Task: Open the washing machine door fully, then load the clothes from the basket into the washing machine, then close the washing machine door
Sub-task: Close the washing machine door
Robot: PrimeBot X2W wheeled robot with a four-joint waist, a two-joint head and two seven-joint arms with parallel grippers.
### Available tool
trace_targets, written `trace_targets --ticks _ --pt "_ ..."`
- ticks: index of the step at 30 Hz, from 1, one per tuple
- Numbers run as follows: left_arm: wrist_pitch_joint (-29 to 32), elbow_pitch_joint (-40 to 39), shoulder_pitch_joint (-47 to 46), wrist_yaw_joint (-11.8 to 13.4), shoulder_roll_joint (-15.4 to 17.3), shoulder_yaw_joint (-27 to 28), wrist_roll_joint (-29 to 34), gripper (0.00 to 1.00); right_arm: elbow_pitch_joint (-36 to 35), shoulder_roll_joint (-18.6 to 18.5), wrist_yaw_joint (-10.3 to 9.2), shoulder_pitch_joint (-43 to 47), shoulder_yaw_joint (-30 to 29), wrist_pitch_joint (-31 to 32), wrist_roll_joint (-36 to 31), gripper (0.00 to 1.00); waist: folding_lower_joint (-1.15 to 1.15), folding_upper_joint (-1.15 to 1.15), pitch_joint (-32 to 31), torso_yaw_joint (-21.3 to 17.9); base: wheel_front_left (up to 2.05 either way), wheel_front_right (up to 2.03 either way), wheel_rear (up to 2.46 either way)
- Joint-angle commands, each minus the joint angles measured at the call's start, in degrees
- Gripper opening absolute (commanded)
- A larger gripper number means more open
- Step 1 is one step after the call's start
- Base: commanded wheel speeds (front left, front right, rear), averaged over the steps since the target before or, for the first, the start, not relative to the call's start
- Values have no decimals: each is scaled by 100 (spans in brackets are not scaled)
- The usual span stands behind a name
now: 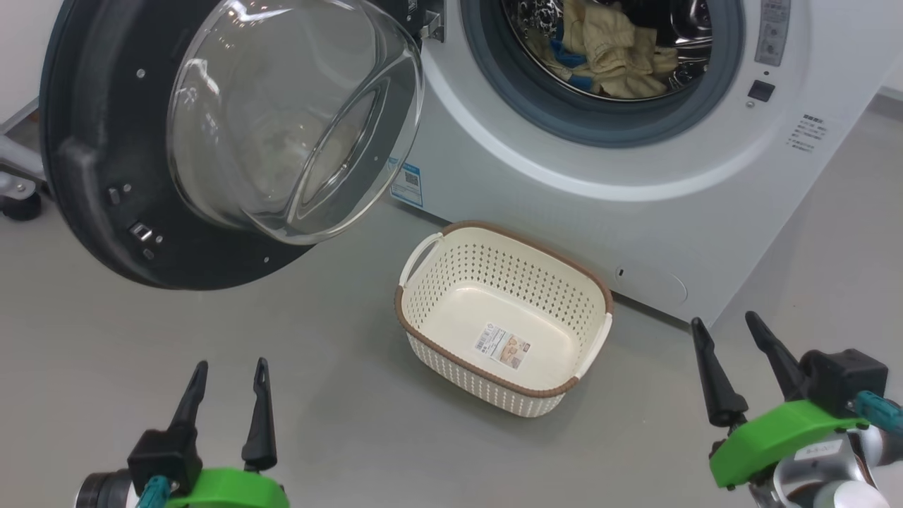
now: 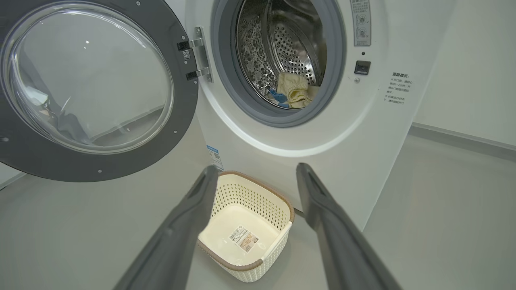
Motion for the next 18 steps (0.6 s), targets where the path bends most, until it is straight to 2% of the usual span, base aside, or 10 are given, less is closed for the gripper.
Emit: trace_targets --ticks 1,12,13,14,15,16,18 --pt "-83 -169 -306 271 80 230 -8 100 -174 -57 10 -264 170 -2 -4 100 0 0 0 23 0 0 0" --pt "-159 -286 -318 184 22 299 -120 98 -143 -57 10 -327 206 3 -27 100 0 0 47 -15 0 0 0" --pt "-164 -290 -314 167 11 311 -149 57 -144 -57 10 -332 205 2 -29 100 0 0 50 -24 0 0 0" --pt "-170 -300 -309 140 2 324 -179 36 -145 -57 10 -336 204 1 -31 100 0 0 53 -34 0 0 0" --pt "-177 -308 -302 108 -12 340 -221 4 -147 -57 10 -339 201 -1 -34 100 0 0 54 -43 0 0 0" --pt "-182 -315 -293 68 -23 353 -264 0 -149 -57 10 -338 197 -1 -37 100 0 0 51 -51 0 0 0" --pt "-195 -348 -287 -30 -41 375 -335 0 -153 -57 10 -330 178 -1 -42 100 0 0 42 -63 0 0 0"
